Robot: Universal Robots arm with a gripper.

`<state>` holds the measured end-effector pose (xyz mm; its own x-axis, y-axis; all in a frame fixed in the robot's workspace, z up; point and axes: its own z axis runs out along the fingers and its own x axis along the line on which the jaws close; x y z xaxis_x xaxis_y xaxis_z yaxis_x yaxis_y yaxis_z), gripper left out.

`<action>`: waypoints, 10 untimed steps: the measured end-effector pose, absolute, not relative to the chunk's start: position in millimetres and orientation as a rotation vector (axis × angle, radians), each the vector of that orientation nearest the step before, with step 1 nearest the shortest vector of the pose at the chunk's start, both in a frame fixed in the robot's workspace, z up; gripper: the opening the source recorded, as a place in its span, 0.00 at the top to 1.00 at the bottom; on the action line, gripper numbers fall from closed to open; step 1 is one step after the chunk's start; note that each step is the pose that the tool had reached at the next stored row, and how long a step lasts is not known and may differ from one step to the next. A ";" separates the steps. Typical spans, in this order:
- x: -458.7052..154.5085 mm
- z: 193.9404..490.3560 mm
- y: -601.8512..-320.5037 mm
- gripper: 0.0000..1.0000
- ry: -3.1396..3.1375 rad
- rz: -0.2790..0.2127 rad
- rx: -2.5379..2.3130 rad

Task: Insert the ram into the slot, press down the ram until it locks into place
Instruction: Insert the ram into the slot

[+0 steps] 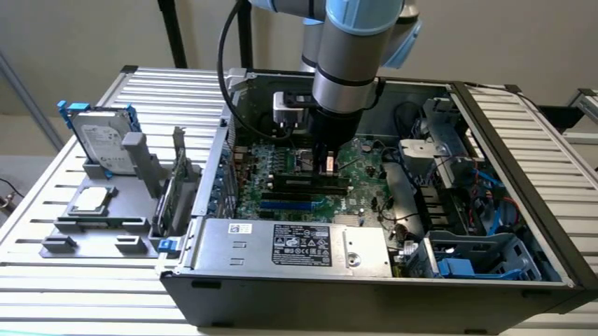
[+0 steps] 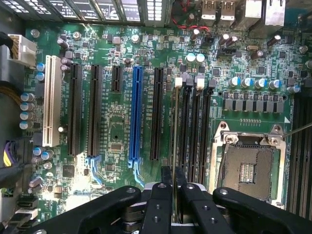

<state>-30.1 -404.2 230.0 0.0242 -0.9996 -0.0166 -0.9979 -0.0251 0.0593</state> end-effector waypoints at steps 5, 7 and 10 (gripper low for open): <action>-30.8 229.9 -404.2 0.86 -2.177 -0.081 2.222; -31.7 230.0 -404.2 0.86 -2.185 -0.081 2.215; -32.0 229.9 -404.2 0.86 -2.192 -0.079 2.210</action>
<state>-32.0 -404.2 229.9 0.0079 -0.9998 -0.0166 -0.9984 -0.0088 0.0553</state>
